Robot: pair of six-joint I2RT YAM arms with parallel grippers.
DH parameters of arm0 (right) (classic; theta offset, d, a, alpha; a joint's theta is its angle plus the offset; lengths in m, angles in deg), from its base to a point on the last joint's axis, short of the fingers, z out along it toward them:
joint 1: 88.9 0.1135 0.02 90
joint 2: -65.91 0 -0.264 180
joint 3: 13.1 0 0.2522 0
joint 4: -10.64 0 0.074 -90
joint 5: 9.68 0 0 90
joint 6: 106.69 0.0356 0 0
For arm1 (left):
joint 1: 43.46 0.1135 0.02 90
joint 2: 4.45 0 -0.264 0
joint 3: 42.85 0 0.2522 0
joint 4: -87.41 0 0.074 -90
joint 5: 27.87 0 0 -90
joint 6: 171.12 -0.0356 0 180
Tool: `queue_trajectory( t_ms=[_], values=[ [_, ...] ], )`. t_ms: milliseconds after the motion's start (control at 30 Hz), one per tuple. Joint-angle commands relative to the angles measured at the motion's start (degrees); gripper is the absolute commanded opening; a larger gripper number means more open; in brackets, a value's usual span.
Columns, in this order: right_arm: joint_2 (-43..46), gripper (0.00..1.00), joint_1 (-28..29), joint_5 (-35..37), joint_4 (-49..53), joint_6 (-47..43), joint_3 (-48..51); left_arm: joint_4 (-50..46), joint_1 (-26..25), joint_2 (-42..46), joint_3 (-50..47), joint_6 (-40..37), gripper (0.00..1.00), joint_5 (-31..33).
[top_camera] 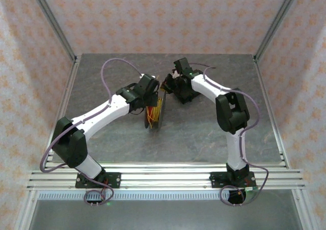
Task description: Wrap the cables
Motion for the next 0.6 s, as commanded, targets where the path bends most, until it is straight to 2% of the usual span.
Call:
queue_trajectory(
  t_ms=[0,267,567],
  values=[
    [-4.3,0.0,-1.2,3.8,0.3,-2.7,0.3,8.8,-0.9,5.9,1.5,-0.2,0.0,-3.3],
    [-5.5,0.19,-1.4,2.7,6.7,-7.0,-4.0,8.1,-0.3,5.7,1.9,-0.4,0.0,-2.5],
    [0.8,0.42,-1.5,1.4,9.7,-8.2,-8.4,7.4,0.0,4.9,2.4,-0.9,0.0,-1.2]
  ],
)
